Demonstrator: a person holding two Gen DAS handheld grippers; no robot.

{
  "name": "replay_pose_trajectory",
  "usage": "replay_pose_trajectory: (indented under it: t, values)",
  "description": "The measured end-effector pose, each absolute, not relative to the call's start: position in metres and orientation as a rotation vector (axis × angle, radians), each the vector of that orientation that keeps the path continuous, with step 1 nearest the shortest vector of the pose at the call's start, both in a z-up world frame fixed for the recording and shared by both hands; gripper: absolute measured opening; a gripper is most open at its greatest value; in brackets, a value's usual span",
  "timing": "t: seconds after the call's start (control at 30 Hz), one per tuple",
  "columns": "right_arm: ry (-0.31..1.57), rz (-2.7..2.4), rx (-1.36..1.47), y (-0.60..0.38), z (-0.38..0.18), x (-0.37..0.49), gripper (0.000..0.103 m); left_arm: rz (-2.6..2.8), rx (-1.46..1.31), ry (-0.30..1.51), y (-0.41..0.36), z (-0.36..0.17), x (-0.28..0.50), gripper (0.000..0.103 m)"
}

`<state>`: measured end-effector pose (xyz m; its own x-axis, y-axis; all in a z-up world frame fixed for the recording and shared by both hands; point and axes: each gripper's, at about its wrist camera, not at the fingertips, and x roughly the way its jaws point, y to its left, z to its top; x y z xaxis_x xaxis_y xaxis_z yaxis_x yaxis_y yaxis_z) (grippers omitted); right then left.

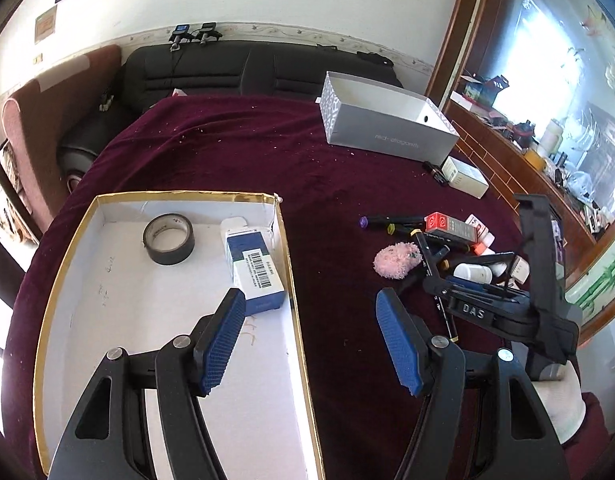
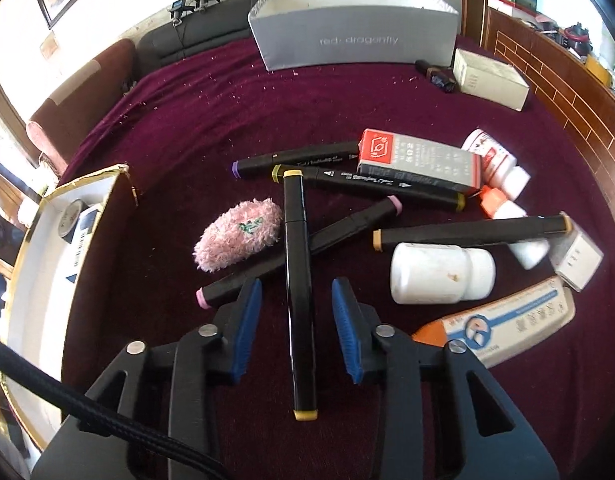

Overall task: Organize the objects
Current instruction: 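Return the right gripper to the pile and grasp the yellow-capped black marker, then grasp the pink pom-pom with the left gripper while right holds the marker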

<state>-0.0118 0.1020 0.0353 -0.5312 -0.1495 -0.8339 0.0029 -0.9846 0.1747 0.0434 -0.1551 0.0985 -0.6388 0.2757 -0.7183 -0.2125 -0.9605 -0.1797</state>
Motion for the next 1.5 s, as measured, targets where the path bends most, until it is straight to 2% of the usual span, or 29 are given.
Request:
replay_pose_trajectory:
  t: [0.07,0.1,0.33,0.77,0.93,1.03,1.3,1.33,1.37,1.4,1.5]
  values:
    - [-0.258,-2.642,1.501,0.102,0.029,-0.017,0.013,2.61,-1.182,-0.099,-0.15,0.096,0.04,0.062]
    - [-0.268,-2.635,1.516,0.103,0.027,-0.018,0.012,2.606,-1.189,-0.094,-0.148,0.093,0.038,0.062]
    - [-0.426,-2.574,1.519,0.13,0.025,0.005,0.012,2.579,-1.24,-0.044,-0.125,0.08,0.024,0.062]
    - [-0.658,-2.5,1.356,0.168,0.011,0.036,0.012,2.566,-1.283,0.31,-0.036,0.045,-0.031,0.062]
    - [-0.68,-2.49,1.311,0.17,0.01,0.038,0.012,2.565,-1.251,0.355,-0.018,0.038,-0.047,0.062]
    - [-0.685,-2.485,1.305,0.17,0.01,0.036,0.012,2.559,-1.226,0.386,-0.009,0.037,-0.051,0.068]
    - [-0.725,-2.464,1.293,0.171,0.008,0.034,0.013,2.47,-1.249,0.411,0.01,0.023,-0.051,0.067]
    - [-0.726,-2.464,1.292,0.171,0.008,0.034,0.014,2.464,-1.256,0.414,0.011,0.023,-0.051,0.065]
    - [-0.725,-2.464,1.291,0.171,0.008,0.033,0.014,2.453,-1.261,0.395,0.01,0.023,-0.05,0.054]
    - [-0.724,-2.465,1.29,0.171,0.008,0.033,0.014,2.424,-1.272,0.356,0.01,0.023,-0.05,0.036]
    - [-0.721,-2.469,1.288,0.17,0.009,0.032,0.014,2.414,-1.271,0.357,0.012,0.027,-0.043,0.03]
